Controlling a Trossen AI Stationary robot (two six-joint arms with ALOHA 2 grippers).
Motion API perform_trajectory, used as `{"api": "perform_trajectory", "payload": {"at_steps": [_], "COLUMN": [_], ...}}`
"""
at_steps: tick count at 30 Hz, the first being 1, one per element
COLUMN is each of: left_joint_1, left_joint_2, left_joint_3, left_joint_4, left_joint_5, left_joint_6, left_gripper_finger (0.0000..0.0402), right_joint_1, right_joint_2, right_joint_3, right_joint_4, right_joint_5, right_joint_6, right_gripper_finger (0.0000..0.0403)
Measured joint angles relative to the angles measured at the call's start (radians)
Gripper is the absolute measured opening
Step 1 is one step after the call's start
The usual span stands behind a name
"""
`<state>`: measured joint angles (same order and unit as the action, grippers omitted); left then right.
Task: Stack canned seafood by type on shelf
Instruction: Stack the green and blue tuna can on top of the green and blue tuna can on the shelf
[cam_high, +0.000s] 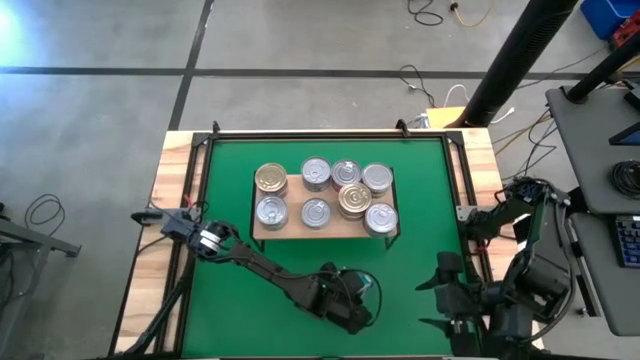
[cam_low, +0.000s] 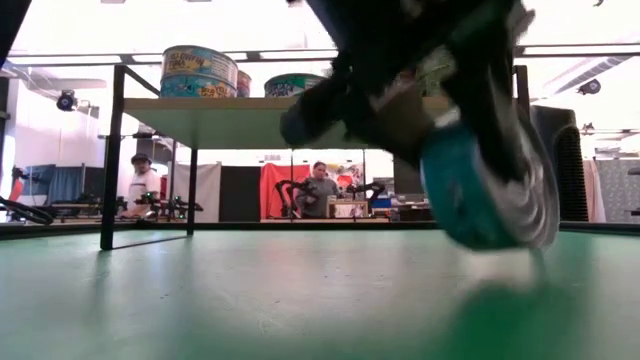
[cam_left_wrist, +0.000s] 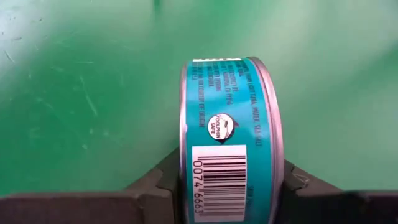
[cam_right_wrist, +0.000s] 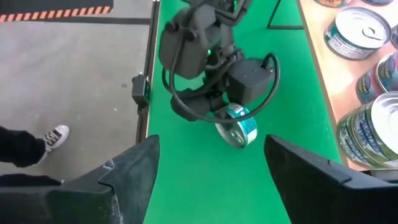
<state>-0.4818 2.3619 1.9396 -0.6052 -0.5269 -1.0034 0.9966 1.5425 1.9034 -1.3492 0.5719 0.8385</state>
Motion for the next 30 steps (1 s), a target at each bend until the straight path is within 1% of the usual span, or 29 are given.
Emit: {"api": "perform_trajectory", "payload": {"at_steps": [2, 4, 6, 8, 10, 11, 12, 14, 17, 20, 22, 24, 25, 27, 30], "left_joint_1": [-0.005, -0.017, -0.043, -0.079, -0.11, -0.122, -0.131, -0.142, -0.149, -0.154, -0.161, -0.168, -0.17, -0.162, -0.12], "left_joint_2": [-0.008, -0.02, -0.027, -0.033, -0.034, -0.042, -0.072, -0.113, -0.169, -0.183, -0.181, -0.18, -0.18, -0.184, -0.186], "left_joint_3": [0.036, 0.107, 0.21, 0.318, 0.411, 0.421, 0.395, 0.357, 0.332, 0.327, 0.324, 0.32, 0.313, 0.309, 0.312], "left_joint_4": [-0.043, -0.131, -0.224, -0.327, -0.401, -0.394, -0.357, -0.332, -0.375, -0.475, -0.591, -0.731, -0.773, -0.744, -0.7], "left_joint_5": [0.002, -0.018, -0.098, -0.217, -0.302, -0.336, -0.363, -0.419, -0.54, -0.641, -0.663, -0.681, -0.691, -0.712, -0.76], "left_joint_6": [-0.062, -0.16, -0.254, -0.336, -0.38, -0.388, -0.399, -0.452, -0.602, -0.858, -1.058, -1.302, -1.363, -1.376, -1.36], "left_gripper_finger": [0.0111, 0.0111, 0.0111, 0.0111, 0.0111, 0.0112, 0.0113, 0.0113, 0.0114, 0.0114, 0.0115, 0.0115, 0.0115, 0.0115, 0.0116], "right_joint_1": [0.0, 0.0, 0.0, -0.002, -0.006, -0.017, -0.028, -0.053, -0.122, -0.191, -0.237, -0.278, -0.297, -0.332, -0.388], "right_joint_2": [-0.004, -0.004, -0.002, 0.002, 0.008, 0.01, 0.01, 0.011, 0.011, 0.01, 0.008, 0.008, 0.008, 0.008, 0.01], "right_joint_3": [0.0, 0.0, 0.0, 0.0, -0.002, -0.002, -0.003, -0.004, -0.004, -0.004, -0.002, -0.001, -0.001, -0.001, -0.001], "right_joint_4": [0.0, 0.0, 0.0, 0.0, 0.007, 0.015, 0.028, 0.056, 0.099, 0.129, 0.144, 0.159, 0.171, 0.186, 0.218], "right_joint_5": [0.0, -0.001, -0.003, -0.003, -0.002, -0.003, -0.003, -0.008, -0.092, -0.162, -0.184, -0.187, -0.187, -0.188, -0.189], "right_joint_6": [0.011, 0.019, 0.019, 0.006, -0.012, -0.025, -0.046, -0.088, -0.196, -0.312, -0.389, -0.457, -0.492, -0.557, -0.656], "right_gripper_finger": [0.0279, 0.0275, 0.027, 0.0265, 0.026, 0.0257, 0.0254, 0.0248, 0.024, 0.0231, 0.0225, 0.022, 0.0218, 0.0213, 0.0207]}}
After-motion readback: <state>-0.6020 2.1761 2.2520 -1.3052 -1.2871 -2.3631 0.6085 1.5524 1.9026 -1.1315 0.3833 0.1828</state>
